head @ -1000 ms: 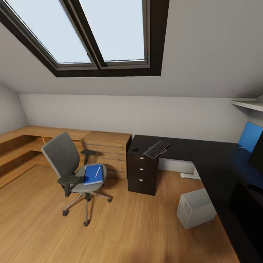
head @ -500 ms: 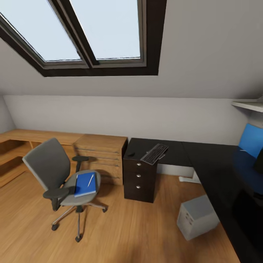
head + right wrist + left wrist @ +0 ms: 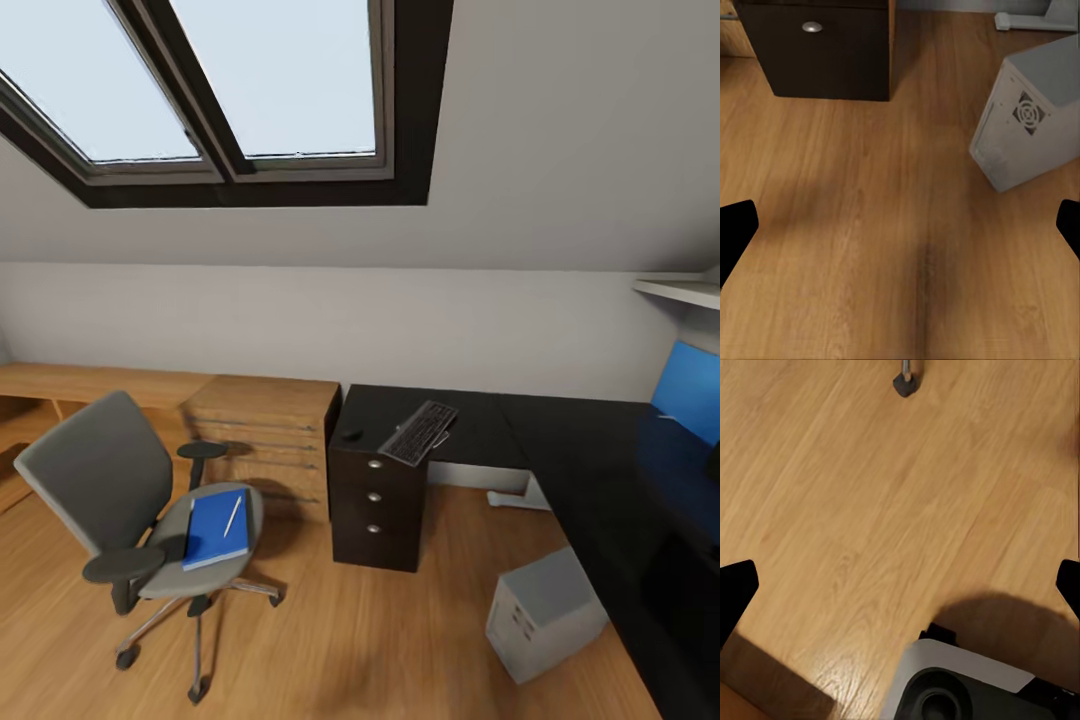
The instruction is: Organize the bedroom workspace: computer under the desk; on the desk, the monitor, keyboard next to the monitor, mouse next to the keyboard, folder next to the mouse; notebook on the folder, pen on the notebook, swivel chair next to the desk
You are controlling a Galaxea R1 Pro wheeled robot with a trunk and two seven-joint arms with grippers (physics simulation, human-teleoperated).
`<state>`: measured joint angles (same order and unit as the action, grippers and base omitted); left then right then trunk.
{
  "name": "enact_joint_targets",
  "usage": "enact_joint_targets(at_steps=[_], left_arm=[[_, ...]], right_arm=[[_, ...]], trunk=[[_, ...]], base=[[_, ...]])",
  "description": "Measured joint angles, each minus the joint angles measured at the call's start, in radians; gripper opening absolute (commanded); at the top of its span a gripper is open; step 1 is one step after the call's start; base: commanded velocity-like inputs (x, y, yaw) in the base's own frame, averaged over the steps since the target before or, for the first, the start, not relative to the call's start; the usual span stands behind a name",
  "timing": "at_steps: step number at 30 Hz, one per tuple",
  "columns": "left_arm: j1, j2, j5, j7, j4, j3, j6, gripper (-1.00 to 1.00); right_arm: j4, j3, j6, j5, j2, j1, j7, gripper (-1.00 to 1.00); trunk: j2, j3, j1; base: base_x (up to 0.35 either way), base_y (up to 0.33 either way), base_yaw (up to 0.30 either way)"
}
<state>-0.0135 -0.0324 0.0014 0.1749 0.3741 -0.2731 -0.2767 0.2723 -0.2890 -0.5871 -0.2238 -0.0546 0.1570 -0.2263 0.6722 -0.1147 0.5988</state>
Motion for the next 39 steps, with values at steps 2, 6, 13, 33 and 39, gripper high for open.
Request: enact_joint_targets(at_steps=[2,6,13,33,39], left_arm=[[0.000,0.000,0.000,0.000,0.000,0.000,0.000,1.00],[0.000,0.000,0.000,0.000,0.000,0.000,0.000,1.00],[0.000,-0.001,0.000,0.000,0.000,0.000,0.000,1.00],[0.000,-0.002,0.000,0.000,0.000,0.003,-0.001,1.00],[0.000,-0.001,0.000,0.000,-0.001,0.005,-0.001,1.00]], right_arm=[[0.000,0.000,0.000,0.000,0.000,0.000,0.000,1.00],[0.000,0.000,0.000,0.000,0.000,0.000,0.000,1.00],[0.000,-0.001,0.000,0.000,-0.001,0.000,0.000,1.00],[0.000,-0.002,0.000,-0.003,-0.002,0.000,0.000,1.00],[0.000,-0.003,0.000,-0.002,-0.002,0.000,0.000,1.00]], trunk=[[0.000,0.001,0.000],[0.000,0.004,0.000],[0.000,0.006,0.000],[0.000,0.006,0.001],[0.000,0.006,0.000]], base=[[0.316,0.143,-0.224],[0.310,0.184,-0.240],[0.266,0.191,-0.263],[0.026,0.020,-0.215],[0.114,0.000,-0.014]])
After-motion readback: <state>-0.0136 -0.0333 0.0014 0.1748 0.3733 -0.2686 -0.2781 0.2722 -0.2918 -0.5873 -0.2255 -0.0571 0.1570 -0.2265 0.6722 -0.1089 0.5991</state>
